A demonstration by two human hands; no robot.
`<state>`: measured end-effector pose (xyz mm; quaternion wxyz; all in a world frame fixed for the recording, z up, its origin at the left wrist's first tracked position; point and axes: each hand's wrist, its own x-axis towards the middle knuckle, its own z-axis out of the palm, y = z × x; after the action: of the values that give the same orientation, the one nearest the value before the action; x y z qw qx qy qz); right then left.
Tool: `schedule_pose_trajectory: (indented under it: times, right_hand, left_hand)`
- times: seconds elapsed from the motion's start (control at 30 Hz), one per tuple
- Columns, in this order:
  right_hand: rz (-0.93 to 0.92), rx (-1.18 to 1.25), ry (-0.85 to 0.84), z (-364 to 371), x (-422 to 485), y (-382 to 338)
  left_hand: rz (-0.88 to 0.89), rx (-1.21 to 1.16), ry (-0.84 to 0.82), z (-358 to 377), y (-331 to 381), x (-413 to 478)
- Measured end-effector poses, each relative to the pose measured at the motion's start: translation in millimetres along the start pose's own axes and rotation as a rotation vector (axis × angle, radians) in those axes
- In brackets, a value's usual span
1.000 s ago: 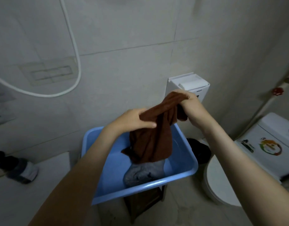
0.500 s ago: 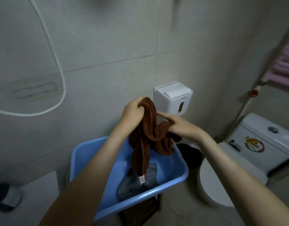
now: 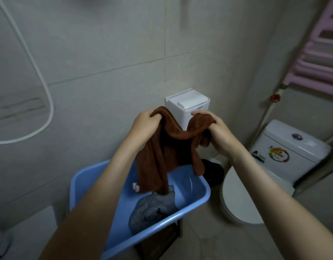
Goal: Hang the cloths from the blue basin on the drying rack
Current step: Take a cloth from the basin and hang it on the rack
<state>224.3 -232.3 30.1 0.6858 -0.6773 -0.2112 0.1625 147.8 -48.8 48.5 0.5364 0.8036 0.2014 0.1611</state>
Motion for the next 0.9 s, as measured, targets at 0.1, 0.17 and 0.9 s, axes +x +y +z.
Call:
schedule_pose_trajectory:
  times: [0.1,0.17,0.9]
  right_hand:
    - [-0.032,-0.088,-0.122,-1,-8,-6]
    - [-0.053,-0.168,-0.176,-4,-15,-7]
    - [-0.231,-0.177,0.889,-170,-342,-54]
  left_hand:
    - [0.021,-0.086,-0.037,14,17,1]
    - [0.073,-0.113,-0.086,30,31,1]
    - [0.565,0.082,-1.301,230,151,-212]
